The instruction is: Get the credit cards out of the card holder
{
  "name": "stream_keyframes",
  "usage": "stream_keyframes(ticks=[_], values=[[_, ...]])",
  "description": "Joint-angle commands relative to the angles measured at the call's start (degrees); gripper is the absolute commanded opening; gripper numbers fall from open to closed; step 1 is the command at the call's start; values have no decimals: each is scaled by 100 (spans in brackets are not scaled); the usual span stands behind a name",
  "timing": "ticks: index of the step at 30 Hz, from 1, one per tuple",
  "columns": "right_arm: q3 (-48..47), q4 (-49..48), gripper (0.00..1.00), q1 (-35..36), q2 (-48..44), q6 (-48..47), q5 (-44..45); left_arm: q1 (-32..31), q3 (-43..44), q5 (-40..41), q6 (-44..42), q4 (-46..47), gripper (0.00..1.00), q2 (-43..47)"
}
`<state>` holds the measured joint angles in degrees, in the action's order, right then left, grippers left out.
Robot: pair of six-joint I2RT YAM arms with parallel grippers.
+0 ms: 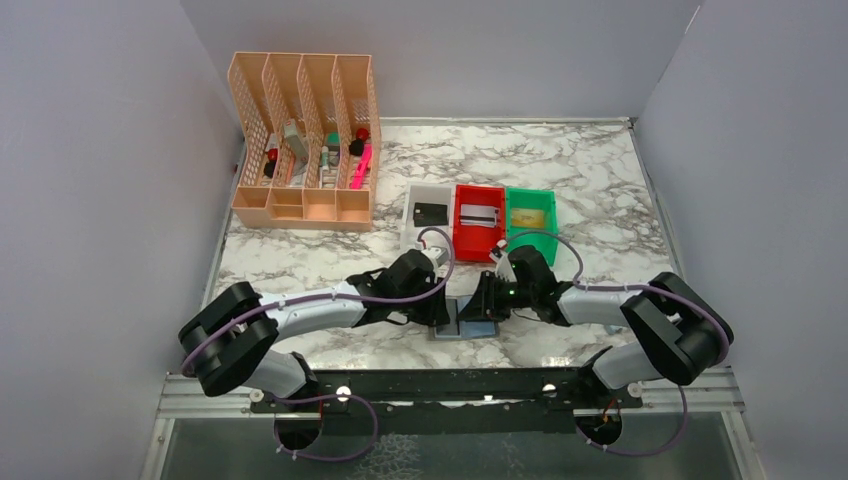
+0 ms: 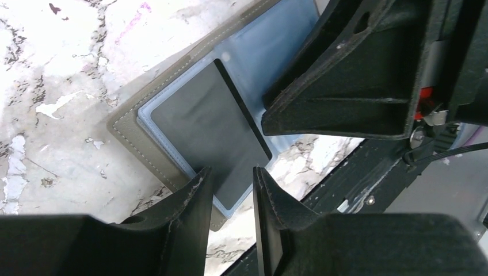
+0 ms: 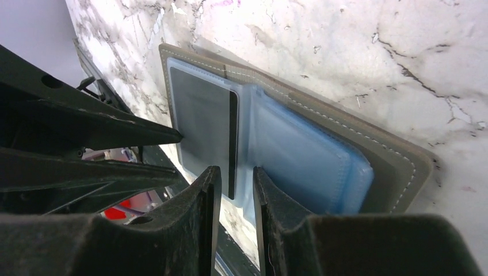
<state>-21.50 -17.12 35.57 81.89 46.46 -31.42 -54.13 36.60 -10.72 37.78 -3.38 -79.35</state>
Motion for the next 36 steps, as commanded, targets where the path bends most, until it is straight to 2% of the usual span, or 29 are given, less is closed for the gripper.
stream_keyframes(ticks=[1,10,15,26,33,36], values=[[-107,-53,32,51,158,49,119,-36,-156,214,98,164,33,-154],[-140,164,31,63,43,49,321,-36,-261,549,74,-148,33,-164],[-270,433,31,99,-16,-47,522,-41,-229,491,10,-146,33,-258],[-398,286,29,258,286,5,501,-71,-223,457,1,-139,30,-334],[-467,335,24,371,398,23,723,-78,-232,447,-7,-142,26,-328],[-411,111,18,371,442,125,543,-80,-217,448,-23,-144,26,-331]])
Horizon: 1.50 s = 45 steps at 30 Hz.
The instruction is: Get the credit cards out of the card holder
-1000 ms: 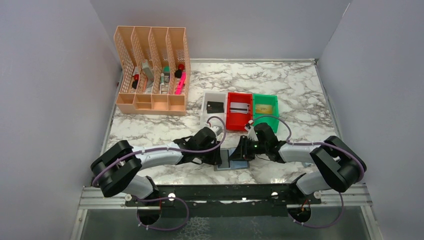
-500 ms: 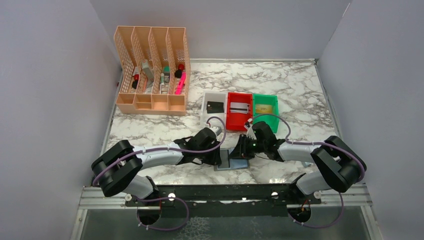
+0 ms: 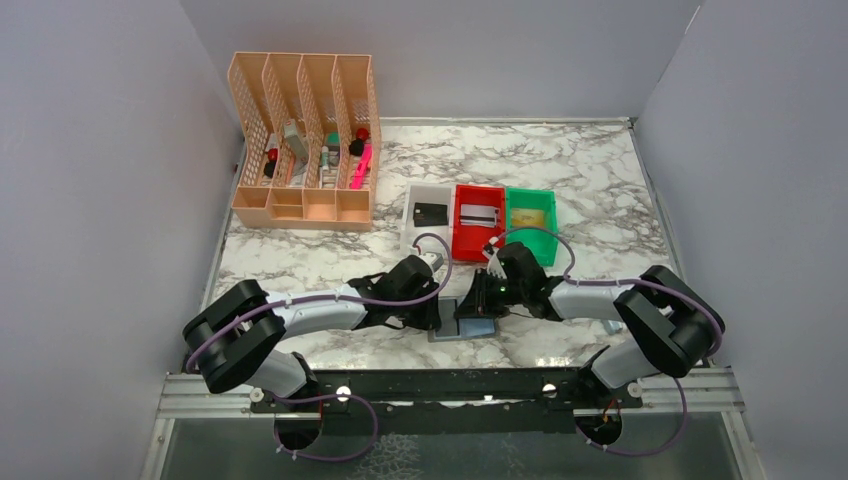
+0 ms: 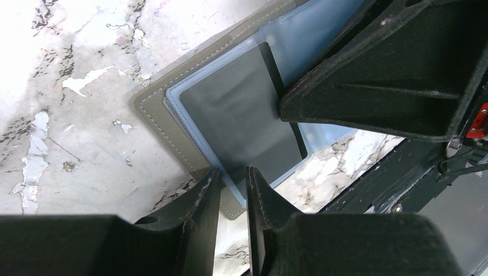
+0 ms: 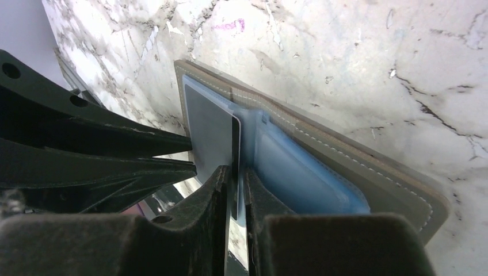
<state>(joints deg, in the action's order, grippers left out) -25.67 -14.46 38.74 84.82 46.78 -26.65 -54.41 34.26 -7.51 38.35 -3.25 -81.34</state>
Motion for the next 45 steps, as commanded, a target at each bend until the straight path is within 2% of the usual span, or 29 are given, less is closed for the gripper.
stream_keyframes(ticks=[1,7,18,26,33,40,45], values=[[16,-184,15,55,169,120,56,-52,23,125,-86,-170,26,-136],[61,-116,1,55,36,218,198,-52,28,159,-91,-224,25,-134],[16,779,1,52,-564,8,1015,-52,10,257,-108,-318,24,-132],[95,647,1,50,-485,74,851,-52,64,241,-129,-314,25,-29],[55,787,8,50,-424,103,981,-52,376,241,-234,-330,41,430],[69,921,18,48,-569,70,1118,-52,637,-7,-319,-278,43,449],[138,806,20,51,-576,143,1065,-50,593,-148,-332,-218,43,114]])
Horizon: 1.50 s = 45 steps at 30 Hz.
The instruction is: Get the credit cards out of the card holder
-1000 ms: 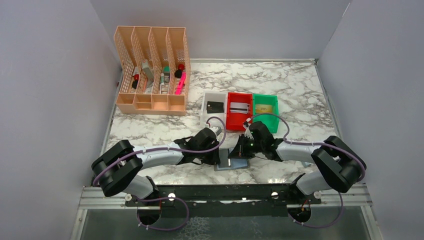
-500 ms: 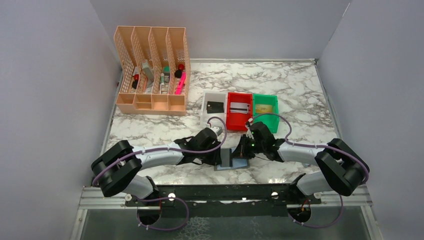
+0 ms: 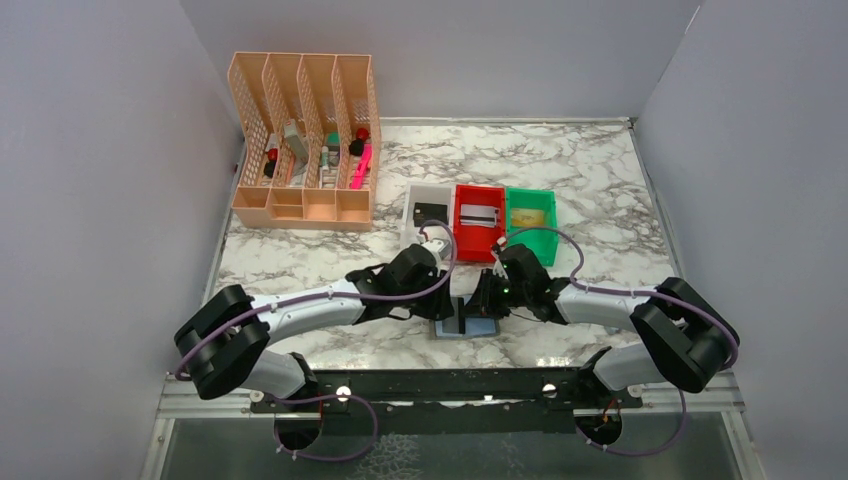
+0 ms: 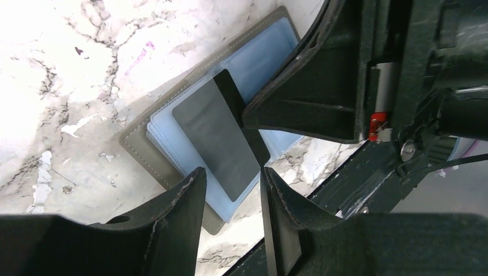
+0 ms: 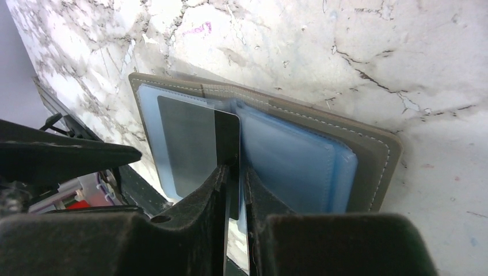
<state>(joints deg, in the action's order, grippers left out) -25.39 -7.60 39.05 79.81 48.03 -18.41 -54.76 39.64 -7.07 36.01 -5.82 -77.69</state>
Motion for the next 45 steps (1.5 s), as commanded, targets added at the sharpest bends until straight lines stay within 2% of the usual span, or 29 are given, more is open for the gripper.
stream_keyframes(ticks=[1,12,18,25,33,39,45], values=[[126,90,21,16,-66,36,215,-21,27,-205,-84,39,43,-322],[194,-73,28,17,-46,158,105,-61,-293,-39,32,10,41,-601],[344,-498,28,15,64,371,-154,-70,-342,-31,64,-30,37,-694],[381,-731,20,18,162,464,-326,-71,-347,9,65,-90,34,-693],[329,-317,6,20,-133,405,85,-74,-327,52,66,-143,33,-634],[280,179,4,16,-491,332,553,-70,-269,64,30,-166,33,-621],[263,317,4,16,-586,271,646,-70,-216,70,20,-200,33,-600]])
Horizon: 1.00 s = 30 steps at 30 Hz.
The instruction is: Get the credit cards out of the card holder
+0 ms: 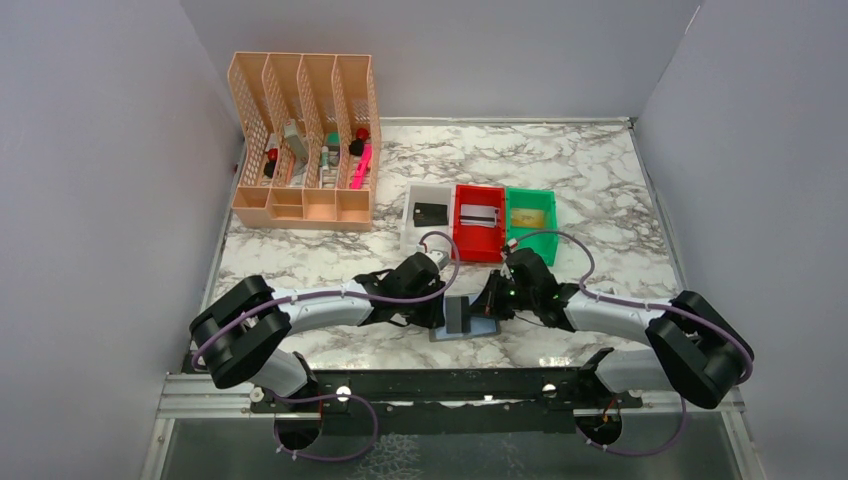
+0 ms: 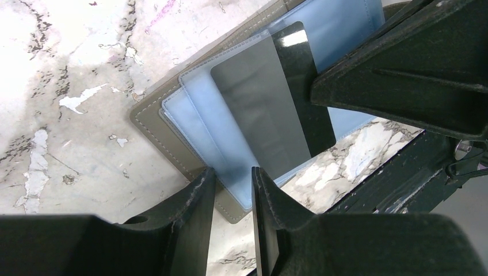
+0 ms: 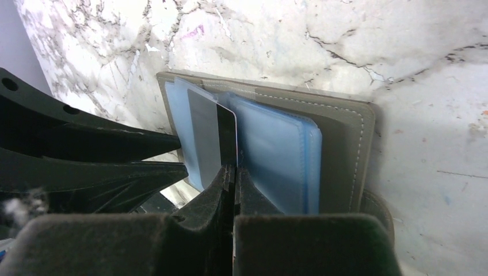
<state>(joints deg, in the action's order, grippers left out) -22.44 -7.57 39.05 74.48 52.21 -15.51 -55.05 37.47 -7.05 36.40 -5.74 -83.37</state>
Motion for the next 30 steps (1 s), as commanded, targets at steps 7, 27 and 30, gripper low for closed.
stream_keyframes(ticks=[7,27,30], values=[[1,230,4,20,79,-139,320,-105,493,115,-247,-232,39,523],[62,200,5,16,-6,-114,314,-147,793,-319,-328,-356,44,-510],[80,163,6,20,-40,-137,302,-148,786,-294,-314,-370,41,-564]])
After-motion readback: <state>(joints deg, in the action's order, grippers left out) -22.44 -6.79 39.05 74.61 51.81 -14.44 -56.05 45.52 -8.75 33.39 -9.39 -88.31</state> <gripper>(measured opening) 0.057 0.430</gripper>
